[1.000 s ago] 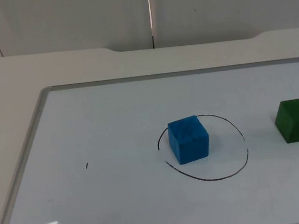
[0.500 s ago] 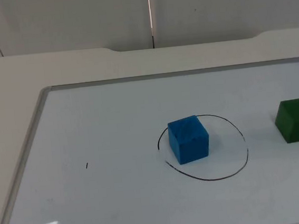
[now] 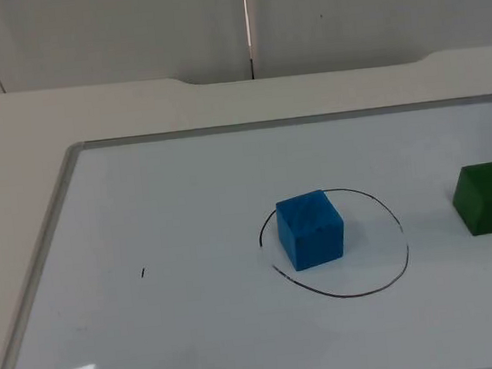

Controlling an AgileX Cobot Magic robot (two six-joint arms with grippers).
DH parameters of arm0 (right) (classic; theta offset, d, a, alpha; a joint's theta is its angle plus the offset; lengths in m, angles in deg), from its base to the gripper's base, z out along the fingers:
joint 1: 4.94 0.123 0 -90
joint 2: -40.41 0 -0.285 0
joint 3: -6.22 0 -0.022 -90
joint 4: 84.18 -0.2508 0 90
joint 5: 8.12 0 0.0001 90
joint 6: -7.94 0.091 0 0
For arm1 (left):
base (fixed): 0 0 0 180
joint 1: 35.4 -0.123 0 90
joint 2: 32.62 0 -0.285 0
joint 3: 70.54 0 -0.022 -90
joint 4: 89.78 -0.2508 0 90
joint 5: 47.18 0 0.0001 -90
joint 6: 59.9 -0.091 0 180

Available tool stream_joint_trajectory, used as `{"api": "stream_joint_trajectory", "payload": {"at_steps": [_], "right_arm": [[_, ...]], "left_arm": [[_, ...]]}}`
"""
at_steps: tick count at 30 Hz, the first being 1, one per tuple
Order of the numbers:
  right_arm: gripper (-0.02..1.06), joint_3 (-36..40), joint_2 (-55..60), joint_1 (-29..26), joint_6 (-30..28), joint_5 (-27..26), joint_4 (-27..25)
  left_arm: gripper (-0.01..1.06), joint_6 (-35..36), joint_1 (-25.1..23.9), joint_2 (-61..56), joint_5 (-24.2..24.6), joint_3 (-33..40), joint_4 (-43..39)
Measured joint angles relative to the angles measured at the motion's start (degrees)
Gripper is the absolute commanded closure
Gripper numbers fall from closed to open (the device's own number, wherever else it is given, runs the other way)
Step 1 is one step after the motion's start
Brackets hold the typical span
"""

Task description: Push the two cubes into the marked area.

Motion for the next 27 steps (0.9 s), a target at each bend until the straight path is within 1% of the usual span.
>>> {"api": "stream_joint_trajectory", "payload": {"at_steps": [2,3,6,8,12,16,18,22,27], "right_arm": [[1.05,-0.04,2.81,0.0,0.0,-2.56,0.0],[1.05,-0.04,2.81,0.0,0.0,-2.56,0.0],[1.05,-0.04,6.2,0.0,0.0,-5.59,0.0],[1.05,-0.04,7.16,0.0,0.0,-6.46,0.0],[1.05,-0.04,10.58,0.0,0.0,-10.97,0.0],[1.05,-0.66,12.15,0.0,0.0,-11.91,-0.38],[1.05,-2.02,13.31,0.0,0.0,-11.11,-1.7],[1.05,-4.04,14.86,0.48,-0.13,-9.88,-2.24],[1.05,-4.25,15.03,1.49,-0.13,-9.29,-2.48]], "left_arm": [[1.05,0.0,0.0,0.0,0.0,0.0,0.0],[1.05,0.0,0.0,0.0,0.0,0.0,0.0],[1.05,0.0,0.0,0.0,0.0,0.0,0.0],[1.05,0.0,0.0,0.0,0.0,0.0,0.0],[1.05,0.0,0.0,0.0,0.0,0.0,0.0],[1.05,0.0,0.0,0.0,0.0,0.0,0.0],[1.05,0.0,0.0,0.0,0.0,0.0,0.0],[1.05,0.0,0.0,0.0,0.0,0.0,0.0],[1.05,0.0,0.0,0.0,0.0,0.0,-0.09]]}}
